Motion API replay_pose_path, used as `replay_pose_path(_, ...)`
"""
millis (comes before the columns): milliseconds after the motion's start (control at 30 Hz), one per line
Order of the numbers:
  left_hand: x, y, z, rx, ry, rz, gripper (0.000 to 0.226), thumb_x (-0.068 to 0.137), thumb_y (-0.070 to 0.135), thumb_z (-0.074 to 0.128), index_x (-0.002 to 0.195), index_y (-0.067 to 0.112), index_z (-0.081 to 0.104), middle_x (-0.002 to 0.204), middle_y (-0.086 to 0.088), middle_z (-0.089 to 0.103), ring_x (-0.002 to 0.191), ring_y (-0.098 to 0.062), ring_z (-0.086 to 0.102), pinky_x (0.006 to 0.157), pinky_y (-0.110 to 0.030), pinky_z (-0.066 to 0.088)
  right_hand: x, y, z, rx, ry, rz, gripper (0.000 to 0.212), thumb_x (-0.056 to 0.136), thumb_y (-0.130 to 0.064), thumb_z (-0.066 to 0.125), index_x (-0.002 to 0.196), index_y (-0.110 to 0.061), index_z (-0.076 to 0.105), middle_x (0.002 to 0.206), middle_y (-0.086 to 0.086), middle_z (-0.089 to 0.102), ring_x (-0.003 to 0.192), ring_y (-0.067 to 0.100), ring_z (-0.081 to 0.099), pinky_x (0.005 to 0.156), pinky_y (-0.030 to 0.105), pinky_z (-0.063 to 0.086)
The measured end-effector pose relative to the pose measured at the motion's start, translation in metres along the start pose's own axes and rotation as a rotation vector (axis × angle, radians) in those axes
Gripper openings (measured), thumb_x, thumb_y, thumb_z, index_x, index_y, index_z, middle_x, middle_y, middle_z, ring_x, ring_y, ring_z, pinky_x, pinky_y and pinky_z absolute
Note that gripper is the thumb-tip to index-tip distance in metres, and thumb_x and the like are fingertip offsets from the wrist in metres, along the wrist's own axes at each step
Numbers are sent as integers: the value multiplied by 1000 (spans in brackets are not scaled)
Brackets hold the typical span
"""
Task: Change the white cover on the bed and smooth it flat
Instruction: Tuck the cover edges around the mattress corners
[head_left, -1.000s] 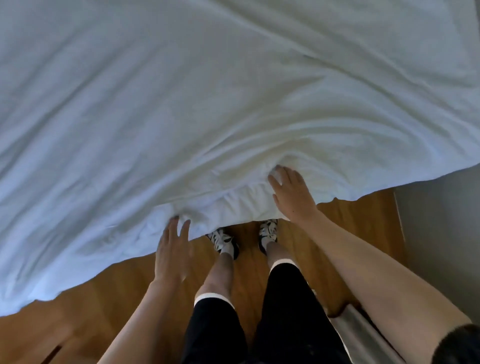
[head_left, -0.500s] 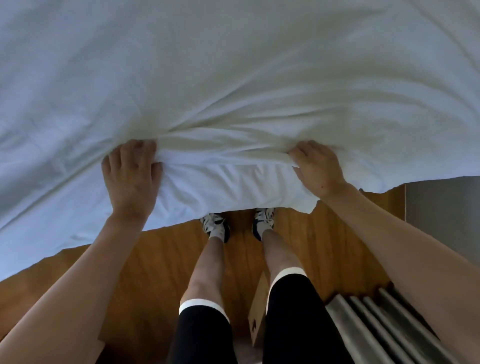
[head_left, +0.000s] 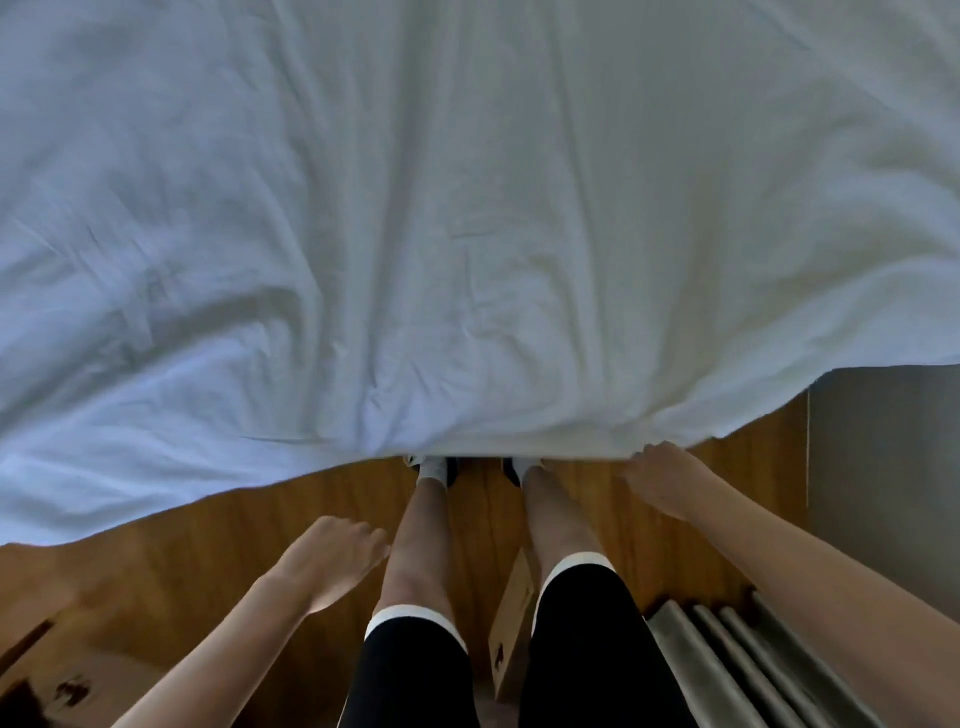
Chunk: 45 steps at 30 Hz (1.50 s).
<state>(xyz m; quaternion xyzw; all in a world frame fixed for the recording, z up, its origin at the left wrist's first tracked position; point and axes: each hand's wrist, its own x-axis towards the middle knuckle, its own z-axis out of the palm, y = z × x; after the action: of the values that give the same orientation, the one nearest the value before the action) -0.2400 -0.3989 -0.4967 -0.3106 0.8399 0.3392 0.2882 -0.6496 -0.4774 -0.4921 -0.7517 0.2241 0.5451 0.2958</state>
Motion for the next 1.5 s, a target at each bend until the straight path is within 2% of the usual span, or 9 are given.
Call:
replay_pose_path(67, 3, 4, -3, -99, 152, -52, 9, 87, 23, 70, 88, 19, 62, 67, 6, 56, 52, -12, 52, 45, -25, 48, 1, -6, -11, 17, 67, 0, 17, 88, 1, 56, 97, -7, 68, 91, 6, 69, 75, 21, 64, 65, 31, 51)
replay_pose_path(167, 13, 2, -18, -214, 619, -164, 12, 87, 11, 59, 98, 8, 62, 75, -4, 62, 58, -21, 59, 46, -30, 48, 8, -19, -30, 29, 654, -97, 12, 64, 2, 70, 71, -8, 66, 69, 6, 64, 59, 19, 59, 48, 27, 41)
replay_pose_path(400, 14, -39, -55, -169, 942, -604, 37, 93, 13, 52, 130, 4, 49, 131, -24, 52, 119, -39, 49, 96, -47, 43, 37, -55, -119, 168, 1260, -33, 38, 86, -6, 52, 124, -9, 57, 127, 19, 57, 116, 33, 48, 100, 44, 42)
replay_pose_path(700, -47, -120, -12, -695, 749, -1407, 56, 102, 37, 29, 152, 15, 20, 158, -18, 14, 145, -38, 12, 115, -53, 16, 103, -102, -237, 297, 1123, 203, 55, 98, -33, 45, 148, -14, 33, 154, 24, 25, 141, 42, 25, 114, 55, 20)
replay_pose_path(833, -61, -128, 8, -1222, 709, -1589, 68, 100, 41, 32, 154, 12, 3, 150, -26, 29, 132, -45, 37, 105, -52, 32, 132, -170, -234, -63, 1005, -259, 60, 91, -46, 55, 145, -24, 41, 157, 11, 26, 145, 36, 20, 117, 55, 12)
replay_pose_path(933, -60, -118, 2, -1218, 704, -1680, 60, 99, 31, 35, 151, 9, 13, 137, -25, 45, 119, -45, 48, 91, -51, 40, 133, -209, -235, -247, 919, -488, 51, 88, -44, 62, 134, -25, 55, 147, 7, 44, 138, 30, 35, 116, 50, 20)
replay_pose_path(1133, -28, -92, -53, -572, 1043, -1278, 47, 90, 11, 51, 135, 2, 43, 135, -25, 42, 118, -42, 43, 93, -51, 40, 104, -177, -267, 205, 1175, -98, 50, 97, -30, 48, 145, -17, 40, 153, 16, 32, 142, 31, 29, 116, 49, 18)
replay_pose_path(1300, 38, -94, -105, -348, 973, -914, 50, 100, 20, 43, 147, 7, 33, 152, -30, 23, 137, -47, 27, 112, -54, 26, 79, -22, -232, 508, 1096, 453, 55, 98, -38, 26, 147, -16, 37, 155, 18, 28, 143, 34, 25, 116, 51, 19)
replay_pose_path(1500, 162, -25, -157, -214, 852, -683, 52, 102, 29, 24, 143, 1, 38, 148, -36, 26, 134, -51, 30, 111, -56, 25, 18, 132, -72, 544, 1032, 641, 57, 101, -41, 24, 151, -14, 26, 159, 12, 18, 147, 28, 15, 119, 43, 9)
